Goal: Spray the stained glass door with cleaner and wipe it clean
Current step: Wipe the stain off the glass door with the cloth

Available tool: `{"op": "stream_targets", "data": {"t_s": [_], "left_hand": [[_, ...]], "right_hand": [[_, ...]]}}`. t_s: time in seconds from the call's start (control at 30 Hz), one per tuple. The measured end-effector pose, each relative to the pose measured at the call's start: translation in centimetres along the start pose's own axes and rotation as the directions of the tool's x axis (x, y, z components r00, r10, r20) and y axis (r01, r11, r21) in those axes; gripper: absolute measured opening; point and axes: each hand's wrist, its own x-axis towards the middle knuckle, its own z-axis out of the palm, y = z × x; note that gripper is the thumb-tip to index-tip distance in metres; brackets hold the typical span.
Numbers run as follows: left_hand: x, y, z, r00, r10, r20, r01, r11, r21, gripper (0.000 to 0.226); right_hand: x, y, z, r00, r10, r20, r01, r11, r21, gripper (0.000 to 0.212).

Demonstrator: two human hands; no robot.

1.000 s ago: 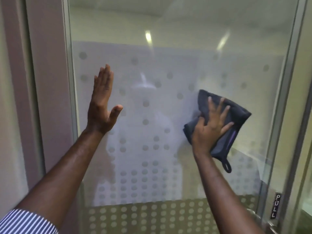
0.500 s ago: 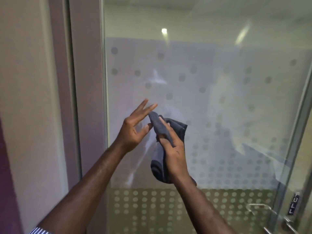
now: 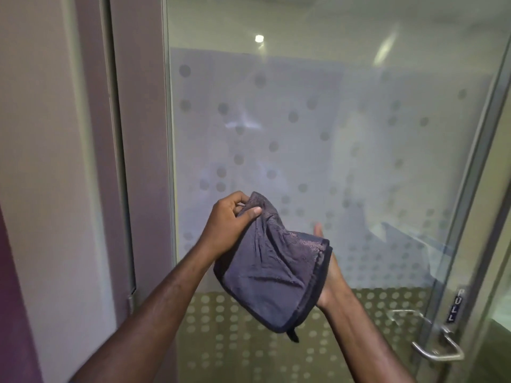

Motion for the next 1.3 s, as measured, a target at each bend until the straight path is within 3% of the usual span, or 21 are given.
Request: {"op": "stream_targets", "data": {"t_s": [0.03,0.1,0.17,0.27,0.4,0.5,0.6,0.63,0.7,0.77,0.83,0.9,0.97,1.07,1.13,1.2,1.27,1.3], "left_hand": [[-0.2,-0.4,0.0,0.999,-0.01,-0.031,0.011,1.0,0.024,0.013],[-0.7,-1.0,0.2,0.995,-0.036,-0.092,0.041,0.998,0.052,0.017],[-1.0,-1.2,0.3,0.988,-0.06,-0.145,0.071,0.995,0.07,0.018],[-1.2,-1.5,0.6,0.977,-0.097,-0.191,0.107,0.993,0.042,0.017],[-1.4,-1.5,-0.3,0.976,-0.149,-0.161,0.136,0.987,-0.084,0.015],[-1.7,-1.6,-0.9,0.979,-0.178,-0.1,0.166,0.978,-0.125,0.012],[-2.5,-2.1,-0.4,0.976,-0.2,-0.089,0.172,0.953,-0.251,0.006],[-2.9,-2.4,-0.1,0.968,-0.24,-0.072,0.196,0.906,-0.376,0.016],[-4.1,-3.5,0.4,0.925,-0.361,0.12,0.353,0.699,-0.621,0.064],[-6.1,-4.4,1.6,0.835,-0.416,0.361,0.546,0.534,-0.646,0.086],[-7.7,-5.4,3.1,0.789,-0.427,0.441,0.612,0.491,-0.62,0.085],[-8.4,-5.7,4.0,0.802,-0.41,0.434,0.596,0.5,-0.628,0.078],[-8.3,-5.4,4.1,0.813,-0.386,0.435,0.581,0.501,-0.642,0.073],[-7.6,-4.9,4.0,0.797,-0.392,0.459,0.604,0.503,-0.618,0.065],[-7.3,-4.8,4.2,0.784,-0.416,0.461,0.62,0.511,-0.595,0.046],[-7.2,-4.9,4.4,0.777,-0.446,0.443,0.628,0.503,-0.594,0.033],[-6.9,-5.0,4.2,0.764,-0.496,0.413,0.637,0.48,-0.603,0.032],[-6.7,-5.1,4.0,0.751,-0.522,0.405,0.648,0.462,-0.605,0.034]], "right_hand": [[0.3,-0.1,-0.5,1.0,-0.008,0.004,0.007,0.997,0.082,0.084],[0.2,-0.5,-2.0,0.994,-0.104,0.015,0.102,0.989,0.103,0.097],[-0.5,-0.8,-3.1,0.978,-0.209,0.022,0.21,0.969,-0.131,0.081],[-1.0,-0.8,-3.0,0.937,-0.331,0.114,0.345,0.815,-0.465,0.04],[-0.4,-1.4,-2.8,0.902,-0.432,0.021,0.371,0.747,-0.552,0.016],[-0.1,-3.4,-3.7,0.885,-0.462,-0.05,0.358,0.747,-0.56,0.012],[0.4,-5.2,-3.6,0.903,-0.427,-0.038,0.344,0.774,-0.532,0.01],[0.5,-5.5,-3.1,0.913,-0.409,-0.012,0.345,0.784,-0.517,0.009],[0.8,-5.7,-2.5,0.926,-0.374,0.053,0.352,0.805,-0.478,0.009],[1.1,-5.7,-2.0,0.932,-0.35,0.09,0.352,0.82,-0.451,0.012],[1.1,-5.9,-2.0,0.941,-0.323,0.098,0.332,0.831,-0.447,0.013],[0.8,-6.3,-2.5,0.952,-0.301,0.063,0.299,0.862,-0.41,0.015],[0.7,-6.2,-4.0,0.969,-0.246,-0.009,0.238,0.943,-0.234,0.021],[0.0,-2.7,-6.1,0.999,0.047,-0.025,-0.044,0.994,0.101,0.053],[-0.4,1.2,-7.3,0.98,0.197,-0.01,-0.194,0.975,0.108,0.069],[-1.1,4.1,-8.0,0.962,0.274,-0.01,-0.273,0.961,0.047,0.068],[-1.5,4.7,-8.5,0.969,0.248,-0.003,-0.248,0.969,0.015,0.063],[-1.5,4.3,-8.7,0.978,0.206,0.004,-0.206,0.978,0.008,0.072]]}}
